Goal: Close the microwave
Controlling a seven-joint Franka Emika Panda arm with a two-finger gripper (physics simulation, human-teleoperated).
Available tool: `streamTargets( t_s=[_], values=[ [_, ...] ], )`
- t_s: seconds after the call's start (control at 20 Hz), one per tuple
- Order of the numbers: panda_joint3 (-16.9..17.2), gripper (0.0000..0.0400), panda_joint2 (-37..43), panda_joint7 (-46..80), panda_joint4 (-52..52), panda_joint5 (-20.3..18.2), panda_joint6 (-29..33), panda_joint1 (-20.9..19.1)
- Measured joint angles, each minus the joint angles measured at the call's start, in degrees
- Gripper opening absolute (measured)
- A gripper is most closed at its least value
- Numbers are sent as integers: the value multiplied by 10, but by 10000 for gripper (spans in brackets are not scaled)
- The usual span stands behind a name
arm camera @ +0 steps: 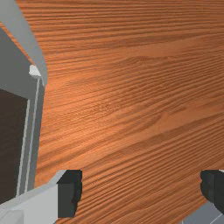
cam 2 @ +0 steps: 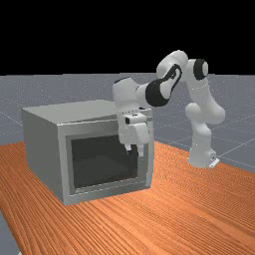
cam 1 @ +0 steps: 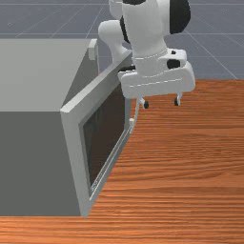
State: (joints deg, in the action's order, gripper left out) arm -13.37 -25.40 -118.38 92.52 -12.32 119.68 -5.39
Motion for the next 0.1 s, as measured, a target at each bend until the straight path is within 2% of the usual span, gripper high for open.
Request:
streamTargets(
  t_s=[0.05,0.1],
  values=[
    [2,400,0,-45,-7,-7,-19,-15],
    [-31,400,53,-159,107,-159,170,-62]
  ],
)
